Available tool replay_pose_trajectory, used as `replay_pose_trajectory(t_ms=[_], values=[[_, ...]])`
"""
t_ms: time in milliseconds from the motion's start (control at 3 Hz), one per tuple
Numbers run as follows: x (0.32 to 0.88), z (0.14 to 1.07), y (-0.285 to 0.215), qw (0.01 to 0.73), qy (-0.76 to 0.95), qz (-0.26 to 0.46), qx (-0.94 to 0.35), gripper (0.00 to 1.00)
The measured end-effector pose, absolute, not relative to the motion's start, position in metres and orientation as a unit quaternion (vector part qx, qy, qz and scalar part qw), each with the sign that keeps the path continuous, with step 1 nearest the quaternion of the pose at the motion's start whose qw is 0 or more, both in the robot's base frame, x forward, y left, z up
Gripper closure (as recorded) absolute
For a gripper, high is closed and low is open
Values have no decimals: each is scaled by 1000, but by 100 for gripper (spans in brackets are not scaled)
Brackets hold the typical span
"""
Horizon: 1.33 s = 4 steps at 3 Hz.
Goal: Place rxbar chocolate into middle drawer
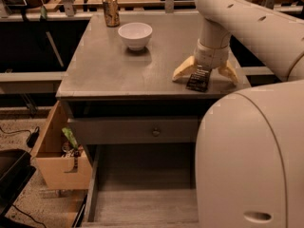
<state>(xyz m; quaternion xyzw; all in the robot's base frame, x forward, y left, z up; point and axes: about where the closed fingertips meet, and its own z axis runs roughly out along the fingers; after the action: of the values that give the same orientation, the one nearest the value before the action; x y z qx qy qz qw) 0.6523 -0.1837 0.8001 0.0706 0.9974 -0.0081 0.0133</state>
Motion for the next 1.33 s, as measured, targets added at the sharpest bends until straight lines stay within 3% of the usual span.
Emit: replay_pose_trajectory(t_ms=[333, 667, 1333], values=[[652, 809, -184, 13, 997, -8, 71, 64], [652, 820, -184, 13, 997, -8, 71, 95], [652, 835, -184, 13, 997, -8, 71, 100]])
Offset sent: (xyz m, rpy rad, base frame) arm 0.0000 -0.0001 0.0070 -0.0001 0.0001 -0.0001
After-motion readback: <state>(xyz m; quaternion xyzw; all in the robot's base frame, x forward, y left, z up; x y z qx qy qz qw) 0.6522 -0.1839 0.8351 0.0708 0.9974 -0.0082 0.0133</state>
